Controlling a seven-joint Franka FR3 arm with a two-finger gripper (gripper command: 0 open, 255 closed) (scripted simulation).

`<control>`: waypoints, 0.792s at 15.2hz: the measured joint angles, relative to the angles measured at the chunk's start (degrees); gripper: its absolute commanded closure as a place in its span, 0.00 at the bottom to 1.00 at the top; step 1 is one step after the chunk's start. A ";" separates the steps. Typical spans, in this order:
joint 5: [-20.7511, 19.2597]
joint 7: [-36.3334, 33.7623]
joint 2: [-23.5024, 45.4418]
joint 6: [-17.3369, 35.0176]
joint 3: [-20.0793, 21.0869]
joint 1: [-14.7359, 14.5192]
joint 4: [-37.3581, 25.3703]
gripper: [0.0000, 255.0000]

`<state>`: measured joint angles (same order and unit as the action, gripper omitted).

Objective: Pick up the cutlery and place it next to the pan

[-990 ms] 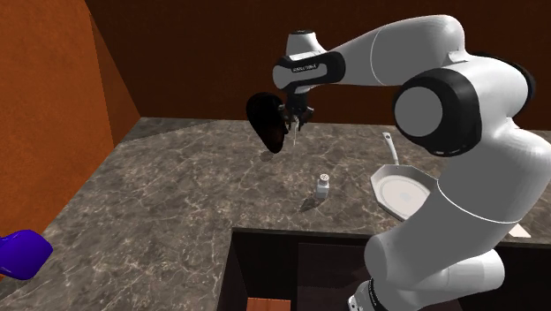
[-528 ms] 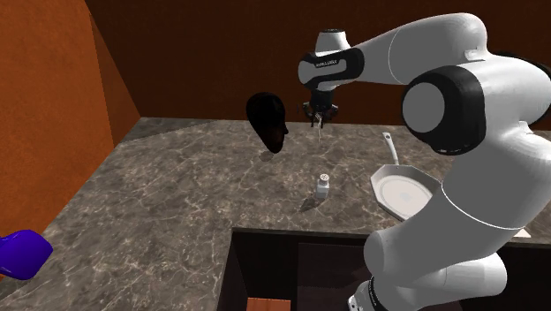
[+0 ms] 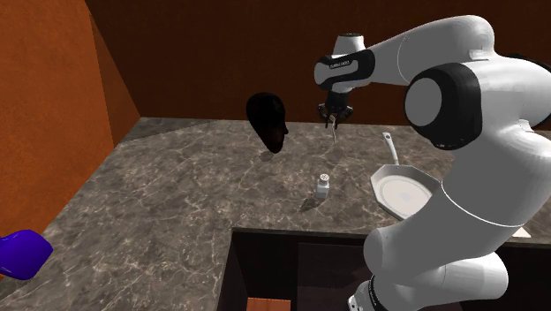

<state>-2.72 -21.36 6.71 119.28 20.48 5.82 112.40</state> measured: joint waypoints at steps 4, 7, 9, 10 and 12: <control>-0.48 -0.24 1.03 2.68 -0.10 -0.03 1.72 1.00; -1.00 -0.66 2.09 4.90 -0.15 -0.17 2.98 1.00; -1.43 -0.93 3.01 6.29 -0.23 -0.25 3.50 1.00; -1.65 -1.00 3.49 6.98 -0.31 -0.25 3.74 1.00; -1.95 -1.11 4.03 8.37 -0.42 -0.24 4.62 1.00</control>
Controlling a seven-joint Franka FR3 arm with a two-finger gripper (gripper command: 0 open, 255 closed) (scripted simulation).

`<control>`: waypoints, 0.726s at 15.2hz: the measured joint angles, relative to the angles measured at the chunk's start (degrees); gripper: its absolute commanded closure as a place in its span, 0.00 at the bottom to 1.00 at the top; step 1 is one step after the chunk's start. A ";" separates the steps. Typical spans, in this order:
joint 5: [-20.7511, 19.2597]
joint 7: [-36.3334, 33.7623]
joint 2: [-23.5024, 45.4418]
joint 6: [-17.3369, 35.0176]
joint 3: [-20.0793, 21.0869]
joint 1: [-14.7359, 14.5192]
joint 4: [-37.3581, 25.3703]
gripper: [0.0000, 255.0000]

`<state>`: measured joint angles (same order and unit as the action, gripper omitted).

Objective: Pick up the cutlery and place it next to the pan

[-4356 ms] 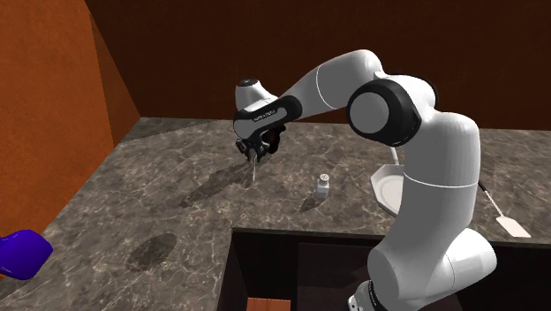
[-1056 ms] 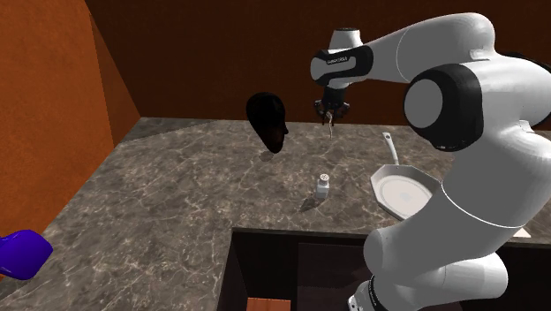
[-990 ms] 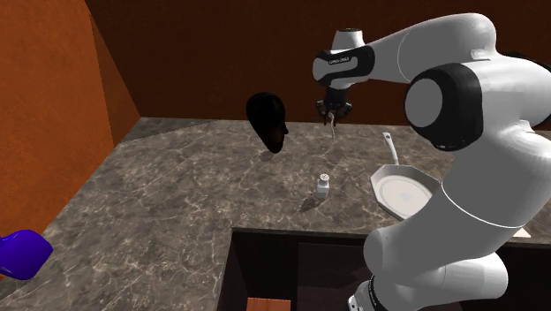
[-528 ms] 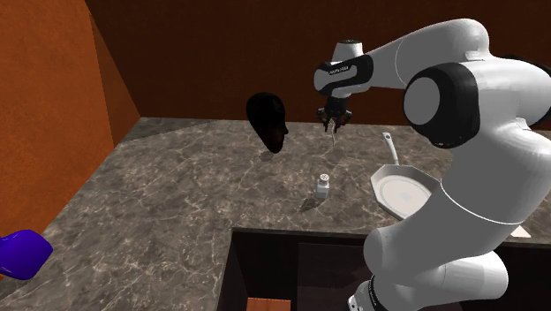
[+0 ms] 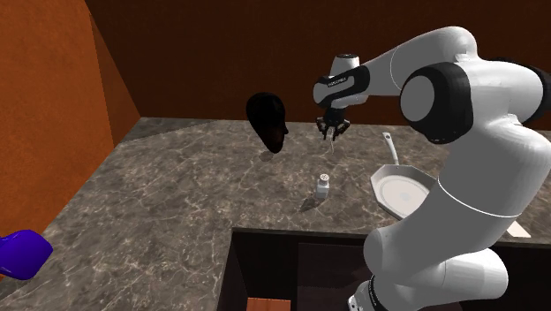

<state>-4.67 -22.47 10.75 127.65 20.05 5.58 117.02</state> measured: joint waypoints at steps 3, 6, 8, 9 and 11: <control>-0.66 -0.42 1.35 1.89 -0.18 -0.14 0.63 1.00; -1.31 -0.95 2.51 3.93 -0.33 -0.34 1.61 1.00; -1.84 -1.28 3.57 5.19 -0.51 -0.47 1.87 1.00; -1.91 -1.34 3.70 5.36 -0.53 -0.50 1.92 1.00; -1.97 -1.40 3.82 5.52 -0.55 -0.53 1.96 1.00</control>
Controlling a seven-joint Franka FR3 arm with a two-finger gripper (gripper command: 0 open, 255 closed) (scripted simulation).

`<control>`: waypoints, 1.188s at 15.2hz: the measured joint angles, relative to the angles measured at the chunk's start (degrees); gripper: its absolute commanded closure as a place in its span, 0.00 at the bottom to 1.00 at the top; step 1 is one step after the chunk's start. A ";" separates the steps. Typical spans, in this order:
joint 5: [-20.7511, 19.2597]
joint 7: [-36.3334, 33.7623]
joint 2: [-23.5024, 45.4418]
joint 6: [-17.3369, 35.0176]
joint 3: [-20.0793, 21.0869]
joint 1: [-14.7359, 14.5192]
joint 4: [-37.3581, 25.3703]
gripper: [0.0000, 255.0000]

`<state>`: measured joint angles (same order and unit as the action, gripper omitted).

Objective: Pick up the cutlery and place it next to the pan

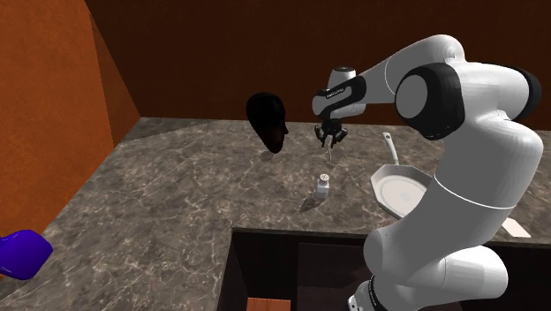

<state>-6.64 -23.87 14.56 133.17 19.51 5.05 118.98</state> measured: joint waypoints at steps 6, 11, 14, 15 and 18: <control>-0.02 -0.02 0.02 0.06 0.00 -0.01 0.02 0.00; 0.28 0.25 -0.52 -0.65 0.08 0.12 -0.21 0.00; 1.76 0.99 -3.53 -4.69 0.63 0.36 -1.52 0.00; 1.96 1.16 -3.91 -5.45 0.68 0.41 -1.93 0.00; 2.18 1.44 -4.28 -6.19 0.67 0.54 -2.26 0.00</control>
<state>-4.46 -22.44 10.28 126.98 20.18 5.59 116.72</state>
